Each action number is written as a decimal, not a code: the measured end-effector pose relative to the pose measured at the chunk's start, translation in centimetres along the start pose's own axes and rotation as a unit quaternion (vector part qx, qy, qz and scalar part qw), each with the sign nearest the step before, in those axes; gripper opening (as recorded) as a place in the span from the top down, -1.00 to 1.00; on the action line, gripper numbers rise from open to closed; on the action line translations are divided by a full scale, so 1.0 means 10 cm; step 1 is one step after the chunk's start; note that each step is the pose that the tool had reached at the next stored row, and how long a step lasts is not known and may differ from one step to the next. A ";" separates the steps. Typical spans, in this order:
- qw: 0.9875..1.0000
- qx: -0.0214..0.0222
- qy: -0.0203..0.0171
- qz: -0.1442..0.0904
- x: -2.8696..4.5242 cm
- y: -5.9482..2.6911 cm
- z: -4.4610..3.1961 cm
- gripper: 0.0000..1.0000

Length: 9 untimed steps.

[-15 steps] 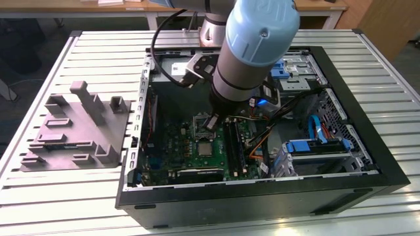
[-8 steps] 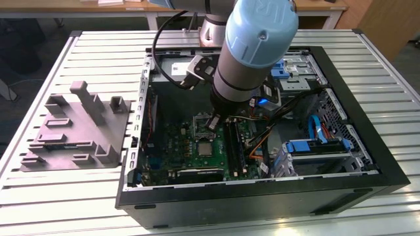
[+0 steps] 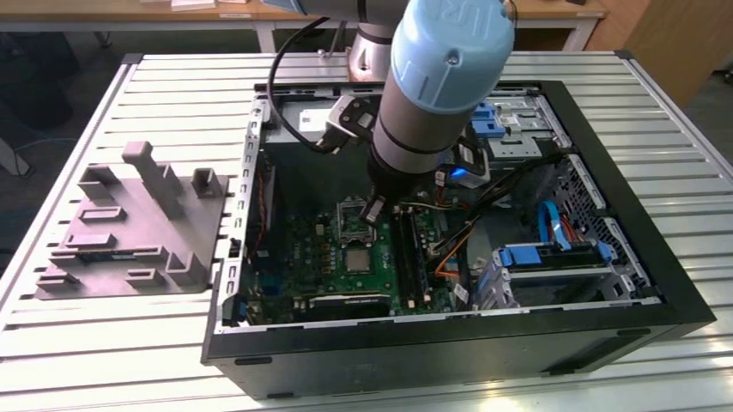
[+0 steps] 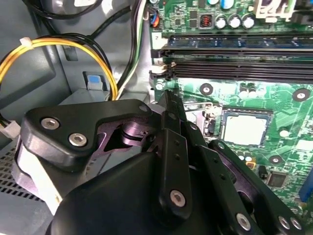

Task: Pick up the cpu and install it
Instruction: 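Close the cpu cover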

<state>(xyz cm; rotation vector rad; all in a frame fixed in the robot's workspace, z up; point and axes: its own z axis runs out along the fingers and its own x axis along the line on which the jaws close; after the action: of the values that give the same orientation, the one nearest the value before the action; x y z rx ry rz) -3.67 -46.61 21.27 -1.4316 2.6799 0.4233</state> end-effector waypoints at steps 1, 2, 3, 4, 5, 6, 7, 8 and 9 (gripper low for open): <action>1.000 0.000 0.000 0.000 -0.011 0.005 0.005 0.79; 1.000 0.000 0.000 0.000 -0.020 0.008 0.009 0.79; 1.000 0.000 0.000 0.000 -0.030 0.012 0.014 0.79; 1.000 0.000 0.000 0.000 -0.043 0.017 0.019 0.79; 1.000 0.000 0.000 0.000 -0.054 0.020 0.024 0.79; 1.000 0.000 0.000 0.000 -0.063 0.018 0.028 0.79; 1.000 0.000 0.000 0.000 -0.068 0.013 0.029 0.79; 1.000 0.000 0.000 0.000 -0.073 0.005 0.031 0.79; 1.000 0.000 0.000 0.000 -0.078 -0.001 0.033 0.79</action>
<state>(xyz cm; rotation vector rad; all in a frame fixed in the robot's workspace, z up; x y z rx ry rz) -3.25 -45.89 21.10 -1.4319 2.6802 0.4226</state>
